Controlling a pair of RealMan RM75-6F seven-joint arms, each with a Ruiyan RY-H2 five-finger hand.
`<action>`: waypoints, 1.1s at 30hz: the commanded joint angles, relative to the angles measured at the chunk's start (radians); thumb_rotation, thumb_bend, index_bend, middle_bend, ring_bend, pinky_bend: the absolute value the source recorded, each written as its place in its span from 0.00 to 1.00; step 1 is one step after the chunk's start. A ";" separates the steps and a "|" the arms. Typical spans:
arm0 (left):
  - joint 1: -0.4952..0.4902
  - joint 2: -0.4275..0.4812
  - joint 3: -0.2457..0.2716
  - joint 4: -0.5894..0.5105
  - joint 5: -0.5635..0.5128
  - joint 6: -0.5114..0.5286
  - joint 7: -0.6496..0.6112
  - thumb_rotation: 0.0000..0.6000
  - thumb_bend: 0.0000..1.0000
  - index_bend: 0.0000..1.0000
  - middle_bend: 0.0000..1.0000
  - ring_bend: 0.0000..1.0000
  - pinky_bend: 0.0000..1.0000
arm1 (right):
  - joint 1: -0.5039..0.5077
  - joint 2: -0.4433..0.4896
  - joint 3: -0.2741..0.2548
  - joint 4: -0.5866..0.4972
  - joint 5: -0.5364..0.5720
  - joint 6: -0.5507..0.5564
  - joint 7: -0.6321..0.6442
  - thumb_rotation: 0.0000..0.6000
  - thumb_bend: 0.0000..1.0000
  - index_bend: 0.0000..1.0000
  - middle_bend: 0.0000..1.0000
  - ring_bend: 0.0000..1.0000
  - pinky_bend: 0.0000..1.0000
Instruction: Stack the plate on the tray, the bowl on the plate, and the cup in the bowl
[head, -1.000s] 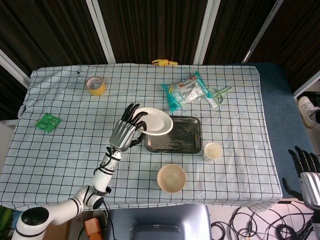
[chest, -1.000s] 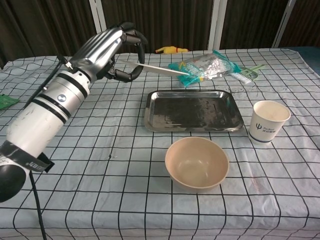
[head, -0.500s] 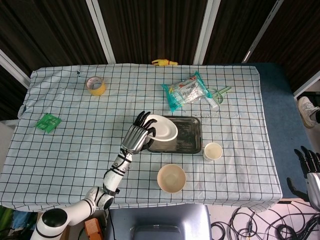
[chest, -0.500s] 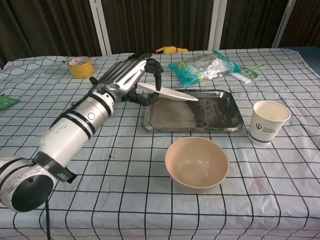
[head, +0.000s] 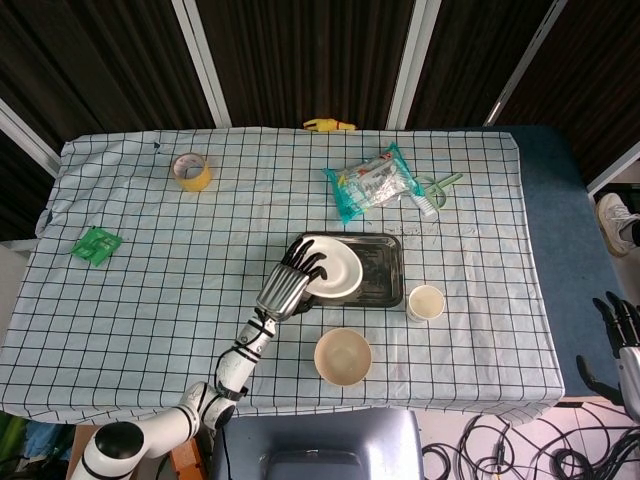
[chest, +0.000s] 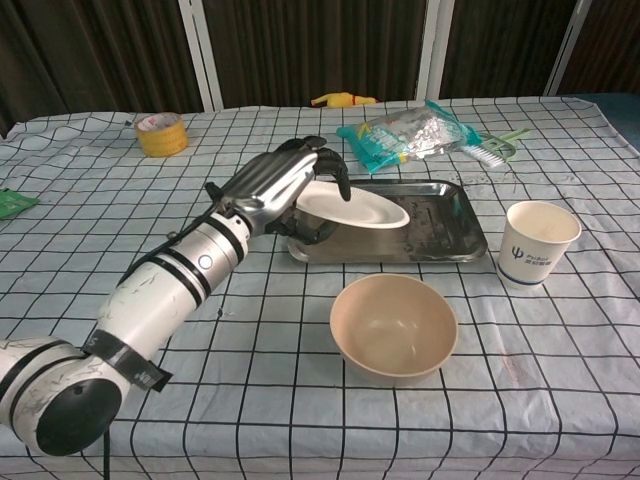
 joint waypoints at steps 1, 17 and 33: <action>-0.004 -0.008 -0.004 0.003 -0.015 -0.030 0.014 1.00 0.37 0.28 0.20 0.00 0.02 | -0.001 0.001 0.001 0.000 0.000 0.003 0.004 1.00 0.32 0.03 0.00 0.00 0.00; -0.001 0.059 -0.029 -0.144 -0.085 -0.127 0.151 1.00 0.26 0.00 0.06 0.00 0.02 | -0.010 0.011 0.003 -0.003 -0.008 0.018 0.036 1.00 0.32 0.03 0.00 0.00 0.00; 0.007 0.289 -0.086 -0.587 -0.386 -0.340 0.452 1.00 0.22 0.00 0.00 0.00 0.00 | -0.024 0.028 -0.008 -0.004 -0.043 0.047 0.075 1.00 0.32 0.04 0.00 0.00 0.00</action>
